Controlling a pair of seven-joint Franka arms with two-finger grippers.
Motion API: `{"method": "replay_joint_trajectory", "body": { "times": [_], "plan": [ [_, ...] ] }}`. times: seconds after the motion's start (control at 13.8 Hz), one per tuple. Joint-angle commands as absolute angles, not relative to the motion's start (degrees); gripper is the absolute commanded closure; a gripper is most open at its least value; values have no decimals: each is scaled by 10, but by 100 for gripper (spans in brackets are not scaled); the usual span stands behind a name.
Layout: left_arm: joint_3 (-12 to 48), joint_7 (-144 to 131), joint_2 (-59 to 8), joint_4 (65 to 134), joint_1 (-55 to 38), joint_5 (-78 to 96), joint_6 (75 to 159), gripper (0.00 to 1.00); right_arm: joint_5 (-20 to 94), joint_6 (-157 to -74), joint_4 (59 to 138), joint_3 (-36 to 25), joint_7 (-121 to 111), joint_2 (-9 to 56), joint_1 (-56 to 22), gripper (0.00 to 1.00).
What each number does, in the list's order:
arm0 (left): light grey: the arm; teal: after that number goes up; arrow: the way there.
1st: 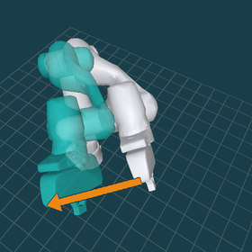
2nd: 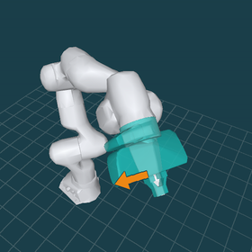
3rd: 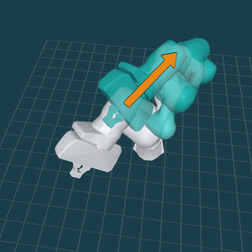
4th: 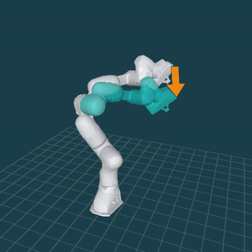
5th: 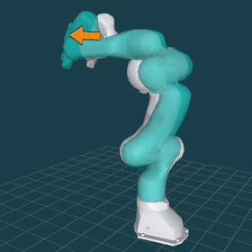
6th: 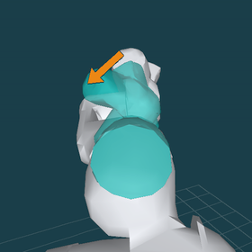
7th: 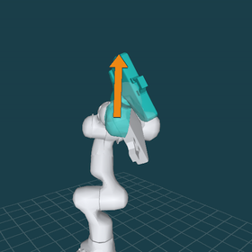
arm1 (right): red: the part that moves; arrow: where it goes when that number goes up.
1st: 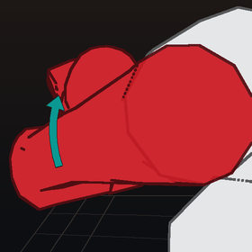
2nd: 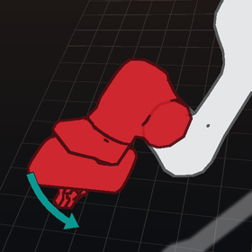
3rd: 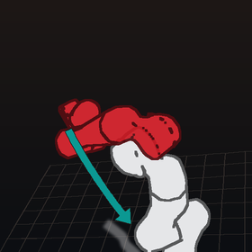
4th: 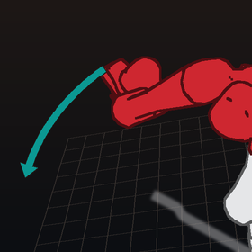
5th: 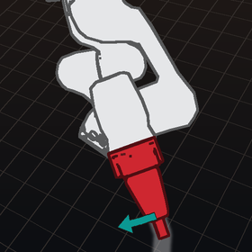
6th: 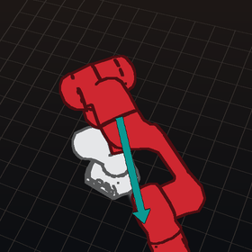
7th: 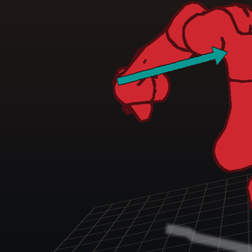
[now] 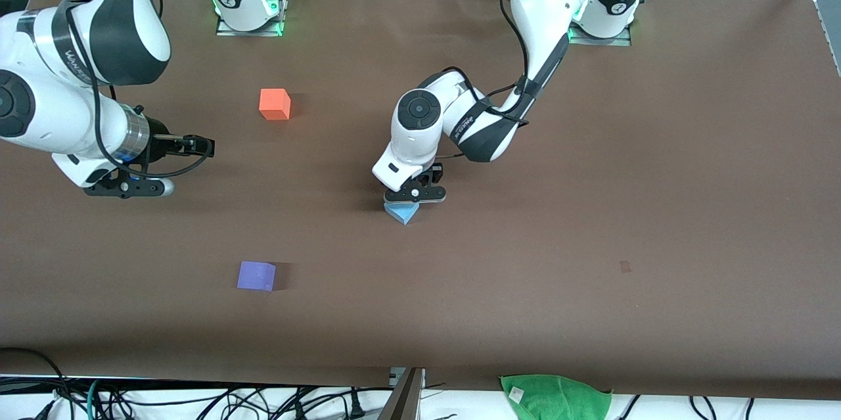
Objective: Place blue block between orange and purple blocks
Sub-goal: 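Carry the blue block to mid-table with the left gripper while the right gripper approaches, then release the blue block with the left gripper while the right gripper reaches it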
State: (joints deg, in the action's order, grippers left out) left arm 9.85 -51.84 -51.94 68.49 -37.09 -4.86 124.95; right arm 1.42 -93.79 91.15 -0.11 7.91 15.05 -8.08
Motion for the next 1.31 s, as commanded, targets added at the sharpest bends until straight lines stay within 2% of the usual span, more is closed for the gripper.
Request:
{"method": "replay_joint_trajectory", "body": {
  "times": [0.0, 0.36, 0.51, 0.8, 0.95, 1.24],
  "plan": [
    [91, -534, -530, 646, -378, -62, 1235, 0, 20, -929, 909, 0, 70, 143, -79, 0],
    [98, -527, -501, 634, -324, -59, 1186, 0, 22, -938, 909, 6, 69, 153, -90, 0],
    [102, -511, -483, 633, -294, -59, 1179, 0, 22, -966, 906, 7, 72, 166, -105, 0],
    [102, -426, -451, 621, -238, -46, 1105, 0, 74, -981, 824, 10, 179, 255, -143, 0],
    [101, -342, -421, 621, -196, -32, 1052, 0, 111, -1042, 806, 10, 247, 300, -177, 0],
    [99, -201, -358, 621, -115, -32, 944, 0, 125, -1281, 782, 8, 482, 428, -290, 0]
  ]
}}
